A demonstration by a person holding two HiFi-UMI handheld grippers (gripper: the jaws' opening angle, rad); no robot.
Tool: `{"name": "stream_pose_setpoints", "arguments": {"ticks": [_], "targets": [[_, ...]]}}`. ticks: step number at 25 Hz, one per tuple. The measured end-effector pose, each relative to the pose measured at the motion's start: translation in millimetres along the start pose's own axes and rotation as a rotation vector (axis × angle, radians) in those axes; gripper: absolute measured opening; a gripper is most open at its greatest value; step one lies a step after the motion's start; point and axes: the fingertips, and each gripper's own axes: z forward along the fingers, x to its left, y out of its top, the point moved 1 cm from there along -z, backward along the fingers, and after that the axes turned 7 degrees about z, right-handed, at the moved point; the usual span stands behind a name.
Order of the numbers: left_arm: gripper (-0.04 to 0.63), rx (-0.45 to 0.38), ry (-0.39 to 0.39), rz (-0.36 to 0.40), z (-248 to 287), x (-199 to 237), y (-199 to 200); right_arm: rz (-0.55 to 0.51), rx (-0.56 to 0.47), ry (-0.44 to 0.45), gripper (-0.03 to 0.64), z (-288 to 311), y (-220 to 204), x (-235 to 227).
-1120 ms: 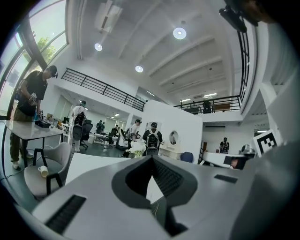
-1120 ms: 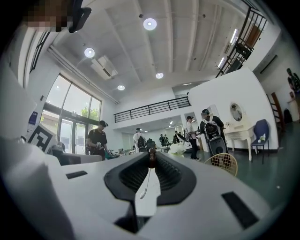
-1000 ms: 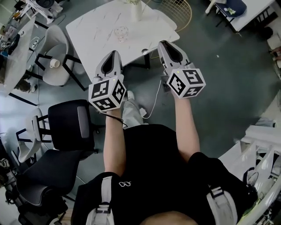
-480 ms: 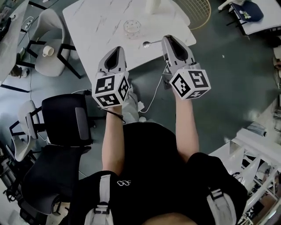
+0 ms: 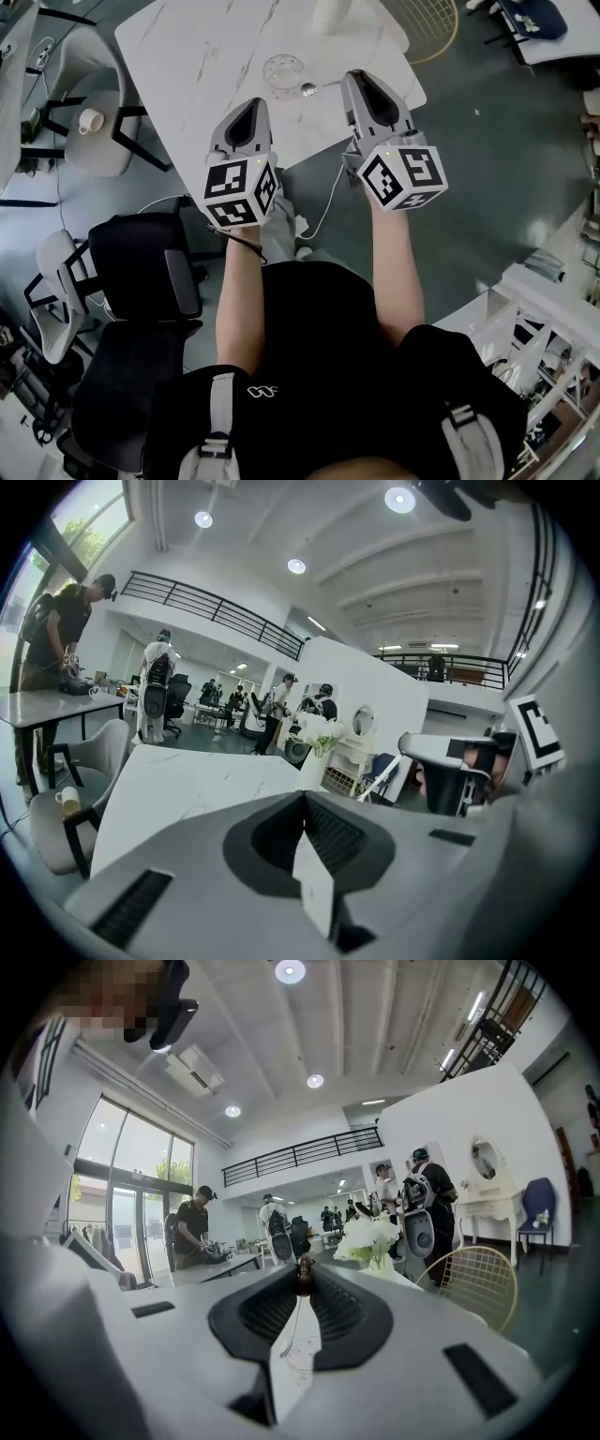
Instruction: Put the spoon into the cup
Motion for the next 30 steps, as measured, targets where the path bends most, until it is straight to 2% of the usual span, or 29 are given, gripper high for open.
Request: {"name": "stream_pose_setpoints", "arguments": {"ticks": [10, 16, 24, 30], "targets": [[0.015, 0.063, -0.009, -0.014, 38.5, 30.4, -8.6, 0.018, 0.055, 0.004, 0.048, 64.7, -30.3, -5.2], [0.015, 0.1, -0.001, -0.028, 55.6, 59.4, -21.4, 0.032, 0.113, -0.03, 0.048, 96.8, -72.1, -15.8], [0.015, 0.139, -0.012, -0.041, 75.5, 75.2, -34.5, 0.043, 0.198, -0.059, 0.048, 117.1, -118.7, -25.2], [0.015, 0.16, -0.02, -0.045, 84.6, 82.1, -40.3, 0.039, 0.235, -0.057, 0.048, 125.8, -136.8, -27.0]]}}
